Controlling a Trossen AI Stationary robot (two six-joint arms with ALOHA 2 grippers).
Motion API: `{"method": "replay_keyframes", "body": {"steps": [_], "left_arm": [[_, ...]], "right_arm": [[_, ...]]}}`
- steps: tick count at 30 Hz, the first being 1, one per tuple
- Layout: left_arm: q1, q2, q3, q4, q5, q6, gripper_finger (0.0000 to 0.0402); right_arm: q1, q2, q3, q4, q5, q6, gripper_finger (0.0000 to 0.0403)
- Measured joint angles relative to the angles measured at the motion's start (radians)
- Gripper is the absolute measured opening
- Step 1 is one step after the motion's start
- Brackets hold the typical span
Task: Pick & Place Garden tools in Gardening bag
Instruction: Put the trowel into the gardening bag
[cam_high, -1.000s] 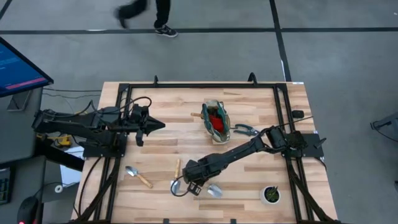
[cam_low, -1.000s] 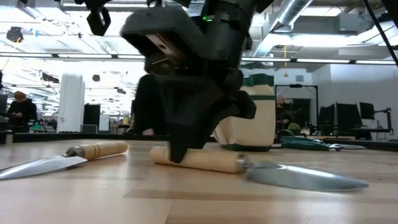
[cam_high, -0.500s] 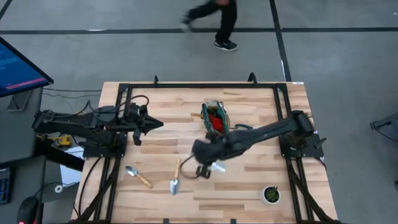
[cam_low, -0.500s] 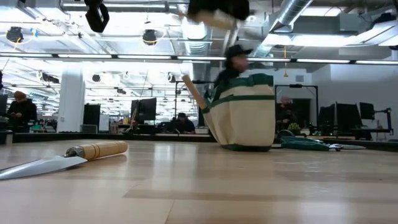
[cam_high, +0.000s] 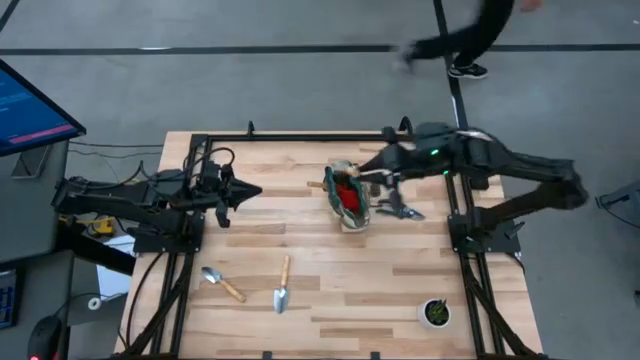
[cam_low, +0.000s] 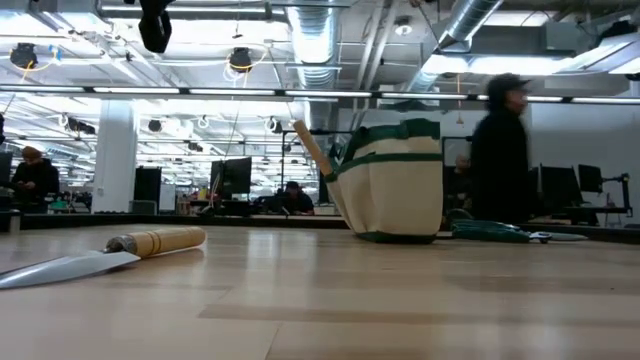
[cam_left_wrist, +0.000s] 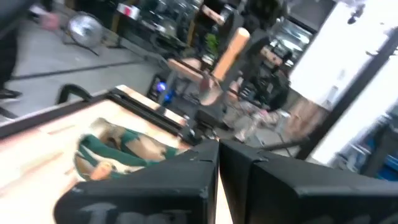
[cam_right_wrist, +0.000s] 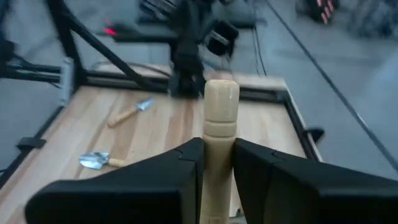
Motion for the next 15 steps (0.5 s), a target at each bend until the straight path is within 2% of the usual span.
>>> {"method": "replay_keyframes", "body": {"steps": [4,8,12,15], "left_arm": [[0.000,0.000,0.000,0.031,-0.098,0.000,0.0002],[0.000,0.000,0.000,0.059,-0.185,0.000,0.0002],[0.000,0.000,0.000,0.088,-0.248,0.000,0.0002],[0.000,0.000,0.000,0.101,-0.272,0.000,0.0002]], "right_arm": [[-0.169,-0.182,-0.263,0.220,-0.232,-0.060,0.0050],[-0.351,-0.315,-0.502,0.479,-0.458,-0.047,0.0050],[-0.493,-0.363,-0.663,0.673,-0.638,0.007,0.0050],[-0.540,-0.346,-0.745,0.848,-0.744,0.060,0.0050]]}}
